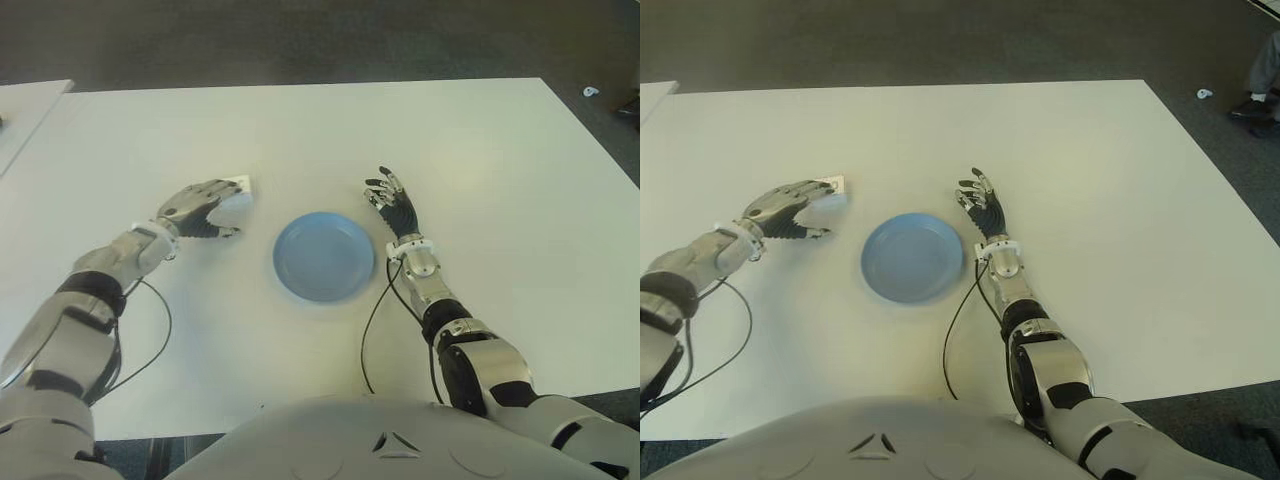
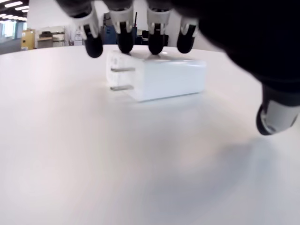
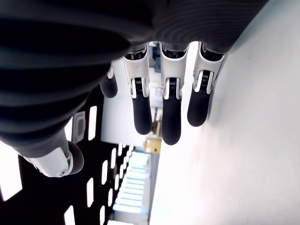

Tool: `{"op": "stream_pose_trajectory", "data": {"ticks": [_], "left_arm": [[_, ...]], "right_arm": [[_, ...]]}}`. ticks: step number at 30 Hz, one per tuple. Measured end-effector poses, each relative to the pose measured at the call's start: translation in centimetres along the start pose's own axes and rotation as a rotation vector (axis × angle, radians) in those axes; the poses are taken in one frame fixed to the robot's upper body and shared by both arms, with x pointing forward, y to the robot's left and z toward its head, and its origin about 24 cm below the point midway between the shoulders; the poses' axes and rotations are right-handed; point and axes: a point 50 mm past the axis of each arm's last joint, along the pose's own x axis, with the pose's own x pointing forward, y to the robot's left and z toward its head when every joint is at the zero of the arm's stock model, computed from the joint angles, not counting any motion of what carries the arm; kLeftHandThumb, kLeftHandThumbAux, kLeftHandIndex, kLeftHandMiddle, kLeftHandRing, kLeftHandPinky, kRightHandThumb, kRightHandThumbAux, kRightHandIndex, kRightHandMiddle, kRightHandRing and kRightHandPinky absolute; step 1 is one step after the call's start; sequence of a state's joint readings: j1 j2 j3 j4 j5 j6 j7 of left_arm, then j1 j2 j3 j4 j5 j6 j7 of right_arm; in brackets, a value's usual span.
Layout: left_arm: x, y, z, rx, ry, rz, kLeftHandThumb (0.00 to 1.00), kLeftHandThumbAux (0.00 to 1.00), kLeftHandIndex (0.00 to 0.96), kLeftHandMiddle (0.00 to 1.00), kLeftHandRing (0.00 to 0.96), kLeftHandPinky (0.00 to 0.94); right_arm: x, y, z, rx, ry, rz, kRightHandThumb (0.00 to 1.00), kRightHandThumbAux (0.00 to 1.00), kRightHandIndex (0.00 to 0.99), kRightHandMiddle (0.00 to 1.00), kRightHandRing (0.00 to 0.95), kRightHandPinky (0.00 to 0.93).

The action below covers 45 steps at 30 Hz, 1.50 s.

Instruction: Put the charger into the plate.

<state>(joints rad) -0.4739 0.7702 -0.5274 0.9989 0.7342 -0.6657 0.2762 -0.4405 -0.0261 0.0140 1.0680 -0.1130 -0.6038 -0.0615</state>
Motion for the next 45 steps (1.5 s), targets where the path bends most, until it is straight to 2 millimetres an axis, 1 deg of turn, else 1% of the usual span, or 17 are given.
{"op": "stream_pose_trajectory", "data": {"ticks": [10,15,28,38,45], "left_arm": [[-1.6,0.1,-0.1,-0.01,-0.044,-0.026,0.0,0.473,0.0,0.0,0.0,0.0],[-2.5,-0.2,0.0,-0.023,-0.062,-0.036,0.0,0.468,0.0,0.0,0.0,0.0],[-6.1,-1.8,1.4,-0.103,-0.118,-0.035,0.0,0.468,0.0,0.0,0.0,0.0],[-8.0,-2.2,2.4,-0.124,-0.145,-0.053,0.0,0.479,0.0,0.0,0.0,0.0],[-8.8,-2.2,2.7,-0.123,-0.146,-0.059,0.0,0.481,0.0,0.0,0.0,0.0]], "right_arm": [[0.0,-0.1,0.0,0.005,0.002,-0.001,0.041,0.535,0.0,0.279,0.331,0.302],[0.0,-0.1,0.0,0.008,0.001,-0.004,0.042,0.538,0.0,0.279,0.329,0.297],[0.0,0.0,-0.1,0.012,0.004,-0.005,0.039,0.533,0.0,0.277,0.329,0.3],[0.0,0.0,-0.1,0.013,0.007,-0.005,0.043,0.535,0.0,0.275,0.33,0.305],[0.0,0.0,-0.1,0.013,0.008,-0.002,0.047,0.534,0.0,0.275,0.332,0.317]]}}
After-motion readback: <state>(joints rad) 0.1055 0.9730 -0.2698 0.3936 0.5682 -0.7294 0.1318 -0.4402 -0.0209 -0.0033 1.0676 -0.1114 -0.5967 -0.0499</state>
